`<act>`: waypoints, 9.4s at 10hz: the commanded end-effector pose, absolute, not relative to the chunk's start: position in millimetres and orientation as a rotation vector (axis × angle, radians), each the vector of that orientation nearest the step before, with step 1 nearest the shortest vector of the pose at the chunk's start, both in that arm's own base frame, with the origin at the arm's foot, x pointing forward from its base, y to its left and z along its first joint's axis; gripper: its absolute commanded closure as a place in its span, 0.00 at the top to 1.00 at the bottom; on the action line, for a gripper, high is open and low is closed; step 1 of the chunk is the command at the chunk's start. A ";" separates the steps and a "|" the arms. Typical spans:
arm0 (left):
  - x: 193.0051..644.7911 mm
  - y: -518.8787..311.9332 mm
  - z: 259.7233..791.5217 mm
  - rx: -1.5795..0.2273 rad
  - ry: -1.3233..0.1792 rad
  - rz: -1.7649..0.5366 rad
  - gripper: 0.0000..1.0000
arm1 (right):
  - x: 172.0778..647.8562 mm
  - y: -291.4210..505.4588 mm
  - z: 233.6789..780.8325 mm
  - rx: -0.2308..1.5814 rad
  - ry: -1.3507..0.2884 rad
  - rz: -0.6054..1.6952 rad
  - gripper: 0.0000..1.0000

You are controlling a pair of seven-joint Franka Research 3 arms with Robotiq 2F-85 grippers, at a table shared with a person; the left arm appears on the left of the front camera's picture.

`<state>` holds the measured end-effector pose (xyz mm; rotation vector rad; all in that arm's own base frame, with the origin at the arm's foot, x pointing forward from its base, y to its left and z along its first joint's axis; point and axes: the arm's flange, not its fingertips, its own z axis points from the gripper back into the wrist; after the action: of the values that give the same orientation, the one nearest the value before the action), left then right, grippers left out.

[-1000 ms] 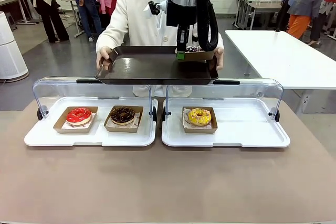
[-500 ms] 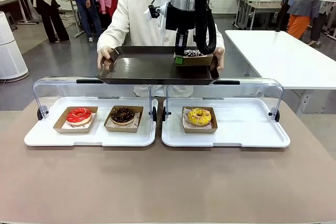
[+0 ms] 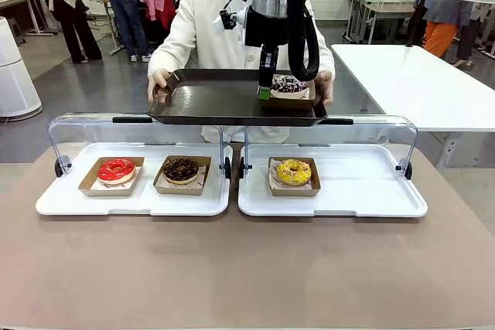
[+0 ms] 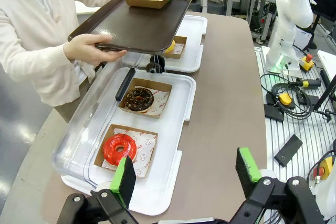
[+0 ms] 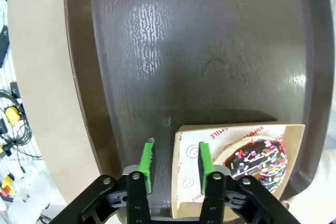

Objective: Provide the desired donut to the person.
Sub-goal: Place the picked Paper togo box onto the Handle tray extended by the person, then pick up and lift the Paper togo box containing the Donut pointed at by the person.

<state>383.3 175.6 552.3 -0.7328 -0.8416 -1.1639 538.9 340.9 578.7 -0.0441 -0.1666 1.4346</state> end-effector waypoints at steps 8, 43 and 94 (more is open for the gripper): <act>382.0 176.2 553.3 -0.733 -0.847 -1.173 1.00 | 532.8 331.8 593.2 -0.005 -0.167 1.461 1.00; 382.0 176.2 553.3 -0.733 -0.847 -1.173 1.00 | 478.7 -70.6 603.7 0.732 -0.469 1.620 1.00; 382.0 176.2 553.3 -0.733 -0.847 -1.173 1.00 | 419.9 -96.8 584.7 0.595 -0.632 1.307 1.00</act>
<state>383.4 175.6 552.7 -0.7318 -0.8399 -1.1641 420.4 -133.7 577.4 0.6599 -0.7140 1.2784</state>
